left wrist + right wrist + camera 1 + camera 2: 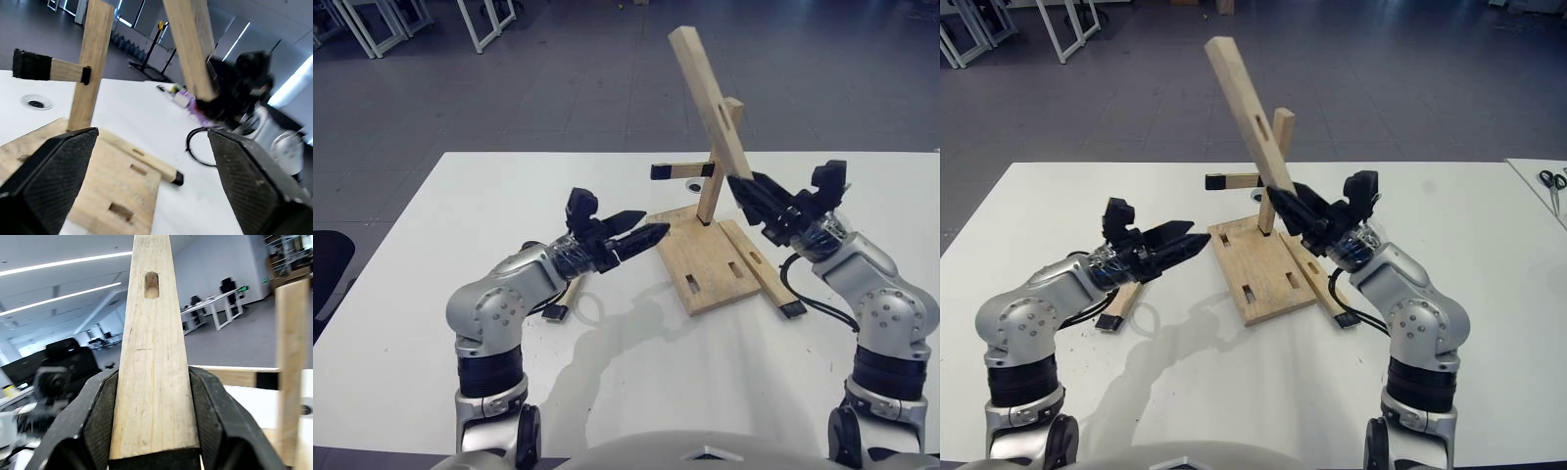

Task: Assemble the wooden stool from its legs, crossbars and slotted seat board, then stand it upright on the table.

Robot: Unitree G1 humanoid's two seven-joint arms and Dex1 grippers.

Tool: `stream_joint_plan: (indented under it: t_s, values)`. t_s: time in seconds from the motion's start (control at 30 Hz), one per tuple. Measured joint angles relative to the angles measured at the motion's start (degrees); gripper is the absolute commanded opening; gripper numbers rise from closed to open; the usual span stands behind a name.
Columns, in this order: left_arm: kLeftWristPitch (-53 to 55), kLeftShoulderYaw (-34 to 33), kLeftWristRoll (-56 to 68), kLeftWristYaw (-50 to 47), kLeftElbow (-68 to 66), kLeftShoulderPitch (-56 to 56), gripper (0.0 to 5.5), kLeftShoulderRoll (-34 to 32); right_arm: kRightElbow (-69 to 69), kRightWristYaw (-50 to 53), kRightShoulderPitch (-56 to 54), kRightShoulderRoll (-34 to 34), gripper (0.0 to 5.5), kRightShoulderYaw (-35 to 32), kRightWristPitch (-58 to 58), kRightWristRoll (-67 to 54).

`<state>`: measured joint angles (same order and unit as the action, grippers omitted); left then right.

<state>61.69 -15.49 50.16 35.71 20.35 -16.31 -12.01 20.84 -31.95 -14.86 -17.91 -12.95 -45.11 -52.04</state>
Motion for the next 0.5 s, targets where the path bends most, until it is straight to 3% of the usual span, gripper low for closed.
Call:
stream_joint_plan:
  t_s: [0.23,0.5]
  values:
    - [5.37,-3.22,16.25,-6.98,-2.85,-0.55,4.21,3.22,1.73,-4.97,2.06,-1.48,2.01,1.30,-7.06,-13.37]
    - [4.75,-2.99,32.91,-13.20,-2.93,-3.48,4.21,2.30,2.05,-8.52,4.64,-4.48,2.01,3.85,-10.47,-19.23]
